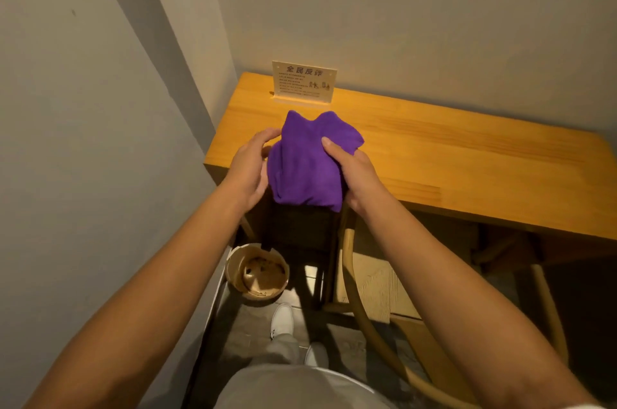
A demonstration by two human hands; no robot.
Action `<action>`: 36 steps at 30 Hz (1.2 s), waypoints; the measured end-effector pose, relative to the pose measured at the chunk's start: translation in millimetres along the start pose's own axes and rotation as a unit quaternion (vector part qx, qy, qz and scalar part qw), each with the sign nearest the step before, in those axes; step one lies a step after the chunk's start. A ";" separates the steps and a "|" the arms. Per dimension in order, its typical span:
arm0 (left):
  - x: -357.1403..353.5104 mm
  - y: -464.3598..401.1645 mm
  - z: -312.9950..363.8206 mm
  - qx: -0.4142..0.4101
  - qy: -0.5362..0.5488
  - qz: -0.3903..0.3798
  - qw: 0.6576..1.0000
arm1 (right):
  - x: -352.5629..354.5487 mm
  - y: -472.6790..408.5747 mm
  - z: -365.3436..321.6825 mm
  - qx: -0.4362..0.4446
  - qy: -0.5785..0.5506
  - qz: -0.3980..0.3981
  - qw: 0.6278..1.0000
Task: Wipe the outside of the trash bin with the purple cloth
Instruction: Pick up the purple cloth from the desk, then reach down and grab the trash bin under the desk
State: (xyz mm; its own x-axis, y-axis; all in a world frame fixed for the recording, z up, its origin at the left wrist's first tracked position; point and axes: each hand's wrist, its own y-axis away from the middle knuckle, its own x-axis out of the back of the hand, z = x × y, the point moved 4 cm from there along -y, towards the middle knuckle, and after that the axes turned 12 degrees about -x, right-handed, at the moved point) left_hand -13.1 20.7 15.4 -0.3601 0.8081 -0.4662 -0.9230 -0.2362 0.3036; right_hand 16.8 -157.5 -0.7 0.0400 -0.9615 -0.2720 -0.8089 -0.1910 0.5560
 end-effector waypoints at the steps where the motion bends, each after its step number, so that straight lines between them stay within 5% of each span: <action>1: 6.2 10.4 -3.1 0.020 0.010 -0.009 1.000 | 0.3 6.6 2.5 0.004 0.020 -0.005 1.000; 7: 26.0 73.2 -30.3 0.101 -0.075 -0.106 0.986 | -13.0 37.0 27.9 -0.024 0.080 -0.025 0.996; 11: 46.8 90.8 -31.3 0.027 -0.128 -0.017 0.991 | -14.1 48.6 53.4 -0.002 0.171 0.055 0.984; 14: 64.0 99.3 -22.4 -0.047 -0.158 0.049 0.985 | -8.1 58.5 73.2 0.005 0.363 0.113 0.925; 22: 103.6 118.2 -25.7 -0.046 -0.214 0.030 0.975 | -22.5 132.1 120.9 0.144 0.504 -0.099 0.846; 25: 117.4 133.7 -40.5 0.021 -0.190 0.016 0.981 | -55.1 151.6 160.9 0.188 0.446 -0.107 0.868; 28: 132.6 150.6 -41.4 0.031 -0.240 -0.015 0.970 | -71.7 156.7 181.0 0.171 0.383 -0.021 0.908; 31: 144.7 163.7 -28.0 0.018 -0.296 -0.040 0.954 | -72.2 155.0 176.8 0.168 0.405 0.029 0.899; 36: 160.3 176.1 -11.4 -0.131 -0.317 -0.047 0.938 | -55.2 156.5 194.9 0.111 0.341 0.090 0.929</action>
State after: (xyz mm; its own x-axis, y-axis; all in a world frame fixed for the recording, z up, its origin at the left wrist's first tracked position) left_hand -235.0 102.4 -15.4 -0.1985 0.9710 0.1334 -0.9784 -0.2043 0.0316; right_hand -226.3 -95.7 -51.8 0.1932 -0.8902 0.4125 -0.9366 -0.0421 0.3478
